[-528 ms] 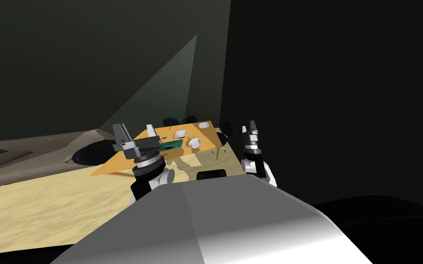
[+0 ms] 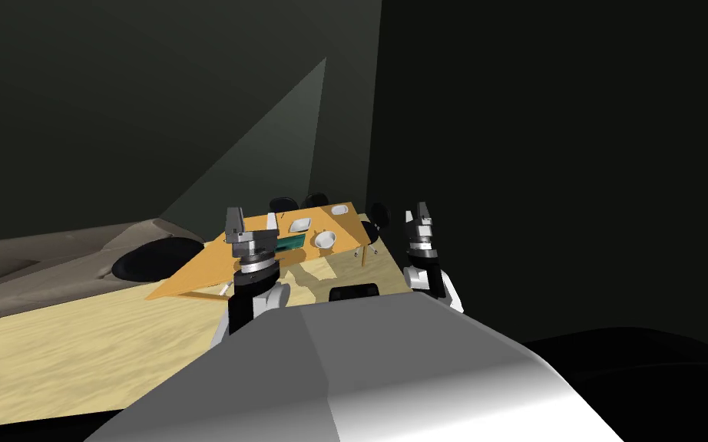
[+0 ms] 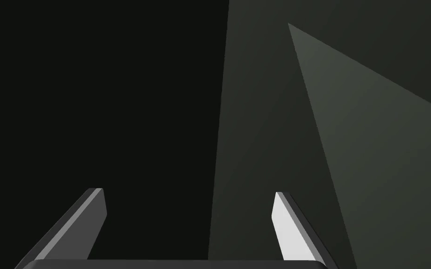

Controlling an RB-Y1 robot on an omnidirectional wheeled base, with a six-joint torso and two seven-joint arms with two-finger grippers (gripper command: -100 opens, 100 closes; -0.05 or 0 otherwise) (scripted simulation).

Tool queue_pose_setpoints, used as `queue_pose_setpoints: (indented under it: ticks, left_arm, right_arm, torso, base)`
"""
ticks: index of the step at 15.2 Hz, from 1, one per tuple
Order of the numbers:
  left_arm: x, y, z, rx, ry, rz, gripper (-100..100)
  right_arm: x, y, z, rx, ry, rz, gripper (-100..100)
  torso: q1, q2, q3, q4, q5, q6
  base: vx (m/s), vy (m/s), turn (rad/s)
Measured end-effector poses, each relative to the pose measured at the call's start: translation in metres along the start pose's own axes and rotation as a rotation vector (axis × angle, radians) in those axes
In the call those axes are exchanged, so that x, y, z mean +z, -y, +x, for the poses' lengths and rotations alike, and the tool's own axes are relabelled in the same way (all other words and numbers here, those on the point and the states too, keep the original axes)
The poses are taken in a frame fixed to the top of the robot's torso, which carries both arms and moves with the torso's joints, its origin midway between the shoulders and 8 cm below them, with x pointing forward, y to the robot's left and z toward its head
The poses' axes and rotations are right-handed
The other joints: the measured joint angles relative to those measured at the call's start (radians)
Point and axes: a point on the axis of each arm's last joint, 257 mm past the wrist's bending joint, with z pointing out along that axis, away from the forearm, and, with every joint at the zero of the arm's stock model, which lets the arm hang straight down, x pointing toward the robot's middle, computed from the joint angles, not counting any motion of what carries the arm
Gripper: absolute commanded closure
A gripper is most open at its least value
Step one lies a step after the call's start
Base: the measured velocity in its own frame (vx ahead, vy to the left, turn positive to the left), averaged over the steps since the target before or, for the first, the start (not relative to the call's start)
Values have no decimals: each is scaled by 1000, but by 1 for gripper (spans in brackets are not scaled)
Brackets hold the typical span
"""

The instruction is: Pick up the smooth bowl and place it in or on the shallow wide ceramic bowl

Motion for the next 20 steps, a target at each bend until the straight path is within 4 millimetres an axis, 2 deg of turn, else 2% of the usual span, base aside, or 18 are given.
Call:
queue_pose_setpoints:
  ticks: [6, 10, 20]
  left_arm:
    - [-1, -50, -5, 69, -32, -142, -100]
    - [-6, -75, -6, 104, -39, -222, -100]
    - [-28, -154, -24, 210, -45, -468, -100]
  right_arm:
    - [0, 0, 0, 0, 0, 0, 0]
    - [0, 0, 0, 0, 0, 0, 0]
    - [0, 0, 0, 0, 0, 0, 0]
  torso:
    - [1, 0, 0, 0, 0, 0]
    - [0, 0, 0, 0, 0, 0]
    - [0, 0, 0, 0, 0, 0]
  base:
    - [-14, 22, -51]
    - [-10, 16, -50]
    - [-10, 21, -56]
